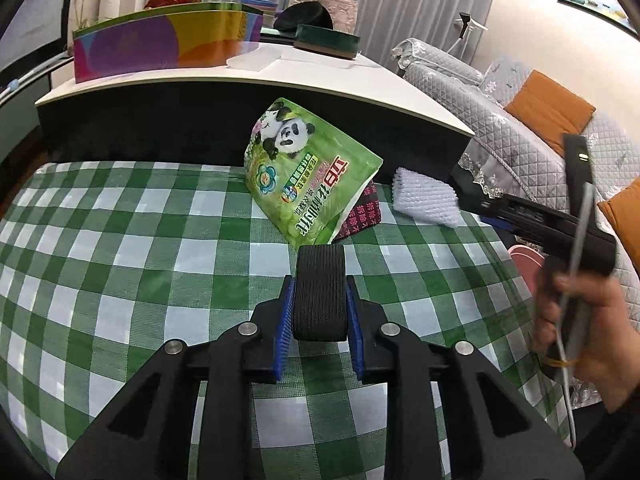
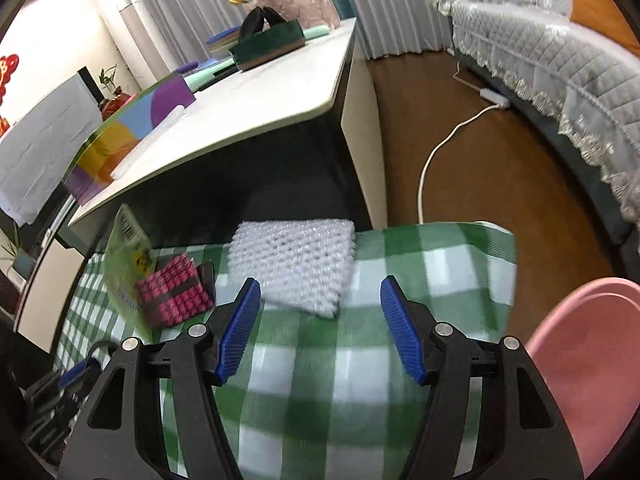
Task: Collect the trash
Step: 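Grasp the black fabric strap with the left gripper while the right gripper grasps the white mesh pad, then carry the strap and mesh pad over the pink bin and open both grippers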
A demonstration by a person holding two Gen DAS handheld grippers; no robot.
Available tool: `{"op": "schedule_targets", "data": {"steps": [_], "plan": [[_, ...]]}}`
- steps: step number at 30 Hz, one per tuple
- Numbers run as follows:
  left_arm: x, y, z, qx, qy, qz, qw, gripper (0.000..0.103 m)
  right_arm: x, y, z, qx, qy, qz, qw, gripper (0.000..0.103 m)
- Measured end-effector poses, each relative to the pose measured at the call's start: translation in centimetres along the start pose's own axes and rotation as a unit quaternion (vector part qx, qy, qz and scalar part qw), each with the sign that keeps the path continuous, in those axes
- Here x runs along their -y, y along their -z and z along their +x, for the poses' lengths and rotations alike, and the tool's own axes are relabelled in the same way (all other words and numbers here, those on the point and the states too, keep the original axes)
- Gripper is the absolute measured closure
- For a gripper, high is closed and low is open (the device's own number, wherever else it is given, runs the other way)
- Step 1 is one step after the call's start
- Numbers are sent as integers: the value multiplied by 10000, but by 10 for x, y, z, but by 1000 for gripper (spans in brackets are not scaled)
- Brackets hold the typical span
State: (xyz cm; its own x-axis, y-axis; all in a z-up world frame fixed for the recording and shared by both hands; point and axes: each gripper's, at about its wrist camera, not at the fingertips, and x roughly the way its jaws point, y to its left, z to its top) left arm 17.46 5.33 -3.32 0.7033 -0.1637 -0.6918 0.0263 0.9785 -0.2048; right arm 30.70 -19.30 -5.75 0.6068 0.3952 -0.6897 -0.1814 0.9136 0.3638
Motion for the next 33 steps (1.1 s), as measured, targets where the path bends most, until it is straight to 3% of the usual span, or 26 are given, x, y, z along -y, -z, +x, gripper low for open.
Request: {"op": "schedule_targets", "data": {"steps": [2,3,7,8,19,33], "plan": [[-1,-1,0,0,-21,35,10000,79,-1,-3,11,-76,-27,24,10000,41],[-2,-2,0,1,-23,26,10000,79,-1,-4,15,-110,-50,42,9999,48],[-7,-4,0,2,-26,-29,10000,79,-2,-1,21,-212,-302,119,9992,93],[-7,-5,-1,9,-21,-29,10000,79,-2,0,19,-186,-355,111,9991,95],[0,-7,-14,164,43,71,9998,79,-17,21,-57,389,-591,-161,9974,99],[19,0,-55,530,23,339,9980,79,-22,44,-155,808,-285,-461,9953,99]]}}
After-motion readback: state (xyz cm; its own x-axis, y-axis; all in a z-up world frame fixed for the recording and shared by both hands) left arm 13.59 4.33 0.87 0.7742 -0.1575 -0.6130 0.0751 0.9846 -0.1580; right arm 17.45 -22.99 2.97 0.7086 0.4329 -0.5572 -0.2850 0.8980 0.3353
